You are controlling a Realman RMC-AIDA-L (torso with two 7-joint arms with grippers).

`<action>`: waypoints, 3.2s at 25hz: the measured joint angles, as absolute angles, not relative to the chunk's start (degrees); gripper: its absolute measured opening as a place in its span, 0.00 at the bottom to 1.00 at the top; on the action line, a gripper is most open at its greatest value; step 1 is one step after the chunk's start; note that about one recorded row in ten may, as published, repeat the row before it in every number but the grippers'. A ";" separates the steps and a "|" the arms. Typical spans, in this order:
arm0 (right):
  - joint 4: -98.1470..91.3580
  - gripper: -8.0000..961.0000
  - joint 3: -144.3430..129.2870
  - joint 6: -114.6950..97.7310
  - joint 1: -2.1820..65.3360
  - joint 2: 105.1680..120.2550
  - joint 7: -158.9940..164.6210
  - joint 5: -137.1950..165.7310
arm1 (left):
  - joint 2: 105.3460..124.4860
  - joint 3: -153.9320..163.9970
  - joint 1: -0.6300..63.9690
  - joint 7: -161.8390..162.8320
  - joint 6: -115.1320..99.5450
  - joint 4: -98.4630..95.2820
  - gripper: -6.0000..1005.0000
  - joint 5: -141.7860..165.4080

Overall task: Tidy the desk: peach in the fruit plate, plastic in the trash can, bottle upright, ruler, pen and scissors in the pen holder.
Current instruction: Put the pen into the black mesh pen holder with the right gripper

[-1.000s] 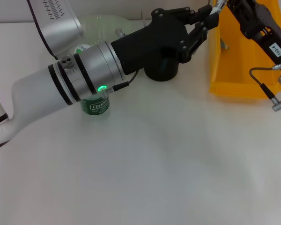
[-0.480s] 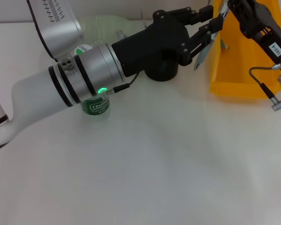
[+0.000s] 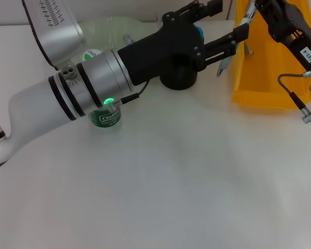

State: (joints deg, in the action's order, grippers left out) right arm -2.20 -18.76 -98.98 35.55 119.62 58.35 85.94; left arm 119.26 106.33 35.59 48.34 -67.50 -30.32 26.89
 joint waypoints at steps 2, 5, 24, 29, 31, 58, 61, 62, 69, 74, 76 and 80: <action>-2.36 0.15 -18.54 -99.00 35.47 119.62 58.35 85.74 | 119.24 106.28 35.16 48.61 -67.63 -30.32 0.62 26.52; -2.90 0.15 -17.96 -99.25 35.25 119.54 58.30 85.06 | 119.17 106.22 34.34 48.83 -68.04 -30.32 0.76 26.00; -12.44 0.15 -22.94 -83.26 45.97 119.27 59.59 80.84 | 116.70 104.66 21.40 50.02 -91.09 -19.57 0.81 32.96; -11.77 0.15 -27.73 -74.58 50.55 119.55 59.72 80.67 | 116.23 105.11 21.37 51.01 -92.54 -17.06 0.81 35.09; -11.48 0.15 -28.75 -72.53 51.96 119.61 59.80 80.63 | 116.19 104.86 21.52 51.89 -92.65 -16.70 0.81 37.27; -8.24 0.15 -32.64 -67.75 50.18 119.84 55.22 74.44 | 118.43 108.27 22.76 51.12 -84.26 -14.60 0.81 39.90; -7.35 0.15 -32.36 -66.59 50.66 119.85 52.04 74.38 | 118.44 108.13 22.85 50.70 -84.03 -14.73 0.81 40.45; -7.00 0.15 -32.32 -66.50 50.82 119.89 50.58 74.17 | 118.44 108.07 22.86 50.47 -84.03 -14.74 0.81 40.59; -3.78 0.15 -32.73 -66.01 52.58 120.01 43.66 71.03 | 118.29 107.96 23.07 49.63 -83.94 -14.69 0.81 40.70; -3.17 0.15 -32.79 -63.05 53.59 120.01 43.56 71.01 | 118.30 107.90 23.35 49.23 -83.41 -14.59 0.81 40.70; -3.04 0.15 -32.80 -62.41 53.67 120.00 43.47 71.01 | 118.30 107.90 23.35 49.23 -83.41 -14.59 0.81 40.70; -2.98 0.15 -32.83 -60.91 54.06 119.97 43.40 71.03 | 118.30 107.91 24.04 48.97 -82.63 -14.54 0.81 40.70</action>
